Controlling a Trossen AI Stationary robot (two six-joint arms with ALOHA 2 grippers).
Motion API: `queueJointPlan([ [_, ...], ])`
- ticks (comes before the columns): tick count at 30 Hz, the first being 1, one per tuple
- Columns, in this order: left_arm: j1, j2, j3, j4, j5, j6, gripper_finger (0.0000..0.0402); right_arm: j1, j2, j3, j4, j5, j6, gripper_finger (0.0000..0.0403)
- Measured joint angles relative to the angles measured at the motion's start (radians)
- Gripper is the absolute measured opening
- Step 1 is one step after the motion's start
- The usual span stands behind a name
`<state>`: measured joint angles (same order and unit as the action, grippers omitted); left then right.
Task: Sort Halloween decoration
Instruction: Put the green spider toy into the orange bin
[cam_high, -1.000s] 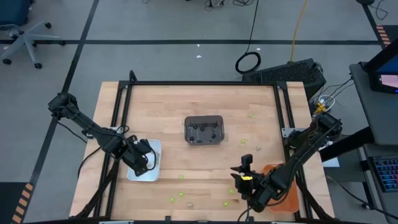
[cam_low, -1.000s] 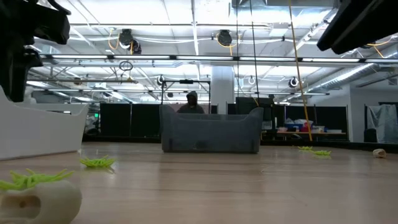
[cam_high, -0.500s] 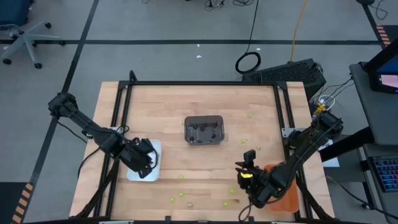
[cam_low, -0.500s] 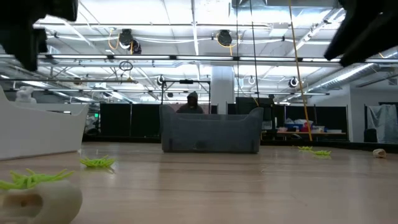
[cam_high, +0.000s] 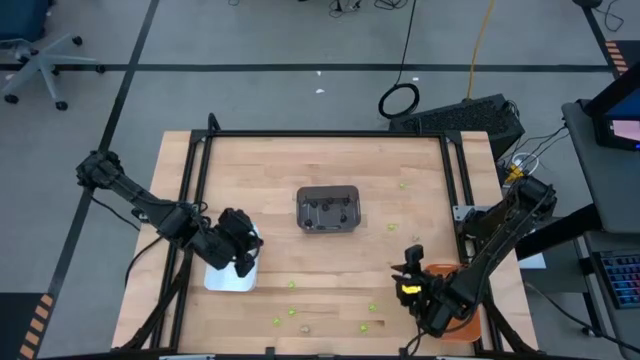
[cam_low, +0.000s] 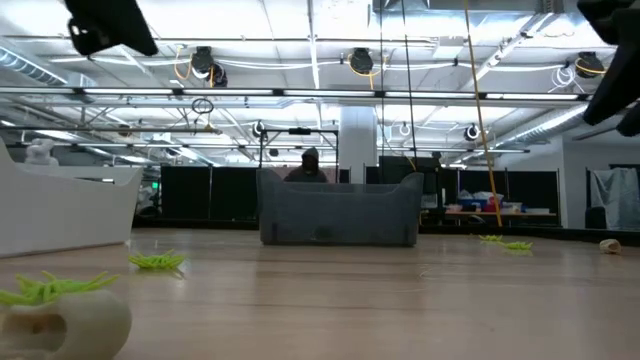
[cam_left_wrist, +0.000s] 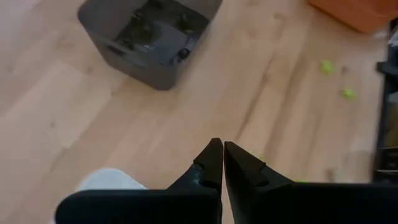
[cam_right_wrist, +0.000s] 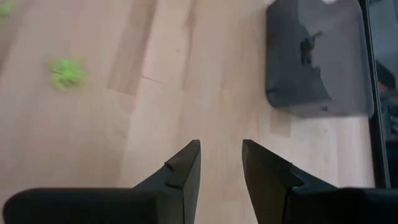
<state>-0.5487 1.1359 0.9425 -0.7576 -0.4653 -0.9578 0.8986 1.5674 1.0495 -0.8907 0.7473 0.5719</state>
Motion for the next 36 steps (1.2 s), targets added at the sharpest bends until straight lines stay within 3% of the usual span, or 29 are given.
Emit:
queueJointPlan([
  [7, 0.091, 0.065, 0.000, 0.098, -0.014, 0.250, 0.0013, -0.010, -0.157, -0.073, 0.003, 0.009, 0.063, 0.0102],
  [11, 0.125, 0.112, 0.000, 0.253, -0.045, 0.426, 0.0013, -0.050, -0.266, -0.116, 0.005, 0.096, 0.055, 0.0085],
  [14, 0.143, 0.151, 0.000, 0.373, -0.080, 0.539, 0.0013, -0.099, -0.347, -0.166, 0.022, 0.145, 0.026, 0.0072],
  [21, 0.165, 0.239, 0.000, 0.577, -0.149, 0.683, 0.0013, -0.295, -0.500, -0.275, 0.163, 0.130, -0.057, 0.0062],
  [29, 0.154, 0.323, -0.001, 0.596, -0.147, 0.663, 0.0013, -0.578, -0.499, -0.295, 0.205, 0.006, -0.049, 0.0061],
  [33, 0.128, 0.352, -0.001, 0.595, -0.142, 0.652, 0.0013, -0.748, -0.474, -0.295, 0.221, -0.198, -0.154, 0.0065],
  [36, 0.104, 0.361, -0.001, 0.594, -0.141, 0.652, 0.0013, -0.880, -0.457, -0.295, 0.221, -0.288, -0.222, 0.0080],
])
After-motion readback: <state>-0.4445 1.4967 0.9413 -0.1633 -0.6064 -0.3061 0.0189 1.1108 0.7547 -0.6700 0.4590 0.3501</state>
